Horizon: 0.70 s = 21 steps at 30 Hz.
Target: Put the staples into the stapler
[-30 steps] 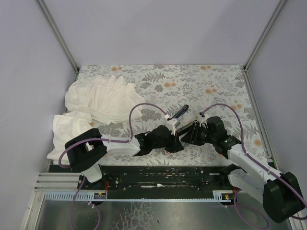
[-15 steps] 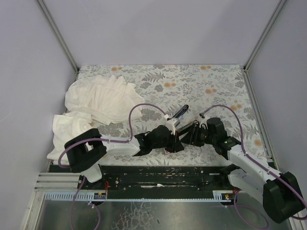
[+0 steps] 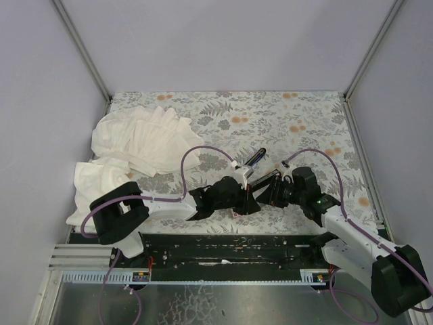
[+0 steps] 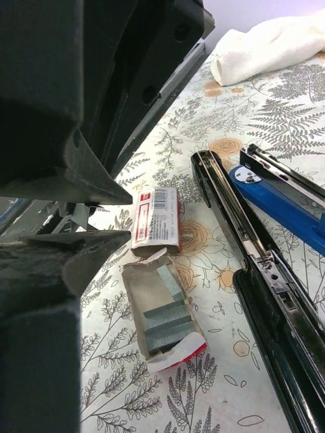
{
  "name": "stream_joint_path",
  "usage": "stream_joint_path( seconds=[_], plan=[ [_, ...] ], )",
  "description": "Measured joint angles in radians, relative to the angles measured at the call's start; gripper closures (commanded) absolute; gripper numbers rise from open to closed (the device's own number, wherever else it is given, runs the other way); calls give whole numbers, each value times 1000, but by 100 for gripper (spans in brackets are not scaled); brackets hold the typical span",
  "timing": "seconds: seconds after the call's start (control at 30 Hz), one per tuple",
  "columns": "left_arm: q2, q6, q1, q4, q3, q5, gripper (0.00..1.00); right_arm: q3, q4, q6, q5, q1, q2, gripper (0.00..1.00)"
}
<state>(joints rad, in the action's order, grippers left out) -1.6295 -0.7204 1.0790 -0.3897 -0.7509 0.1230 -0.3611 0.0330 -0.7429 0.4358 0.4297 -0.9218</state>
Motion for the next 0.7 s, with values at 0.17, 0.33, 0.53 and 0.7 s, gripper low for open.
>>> stream_joint_path(
  seconds=[0.17,0.33,0.53,0.7],
  plan=[
    [0,-1,0,-1,0,0,83,0,0,-6,0,0,9,78],
    [4,-2,0,-1,0,-8,64,0,1,-9,-7,0,10,80],
    [61,20,-7,19,1,-35,44,-6,19,-5,-23,0,3,80],
    [171,52,-78,87,1,-84,25,-46,60,20,-55,0,0,80]
  ],
)
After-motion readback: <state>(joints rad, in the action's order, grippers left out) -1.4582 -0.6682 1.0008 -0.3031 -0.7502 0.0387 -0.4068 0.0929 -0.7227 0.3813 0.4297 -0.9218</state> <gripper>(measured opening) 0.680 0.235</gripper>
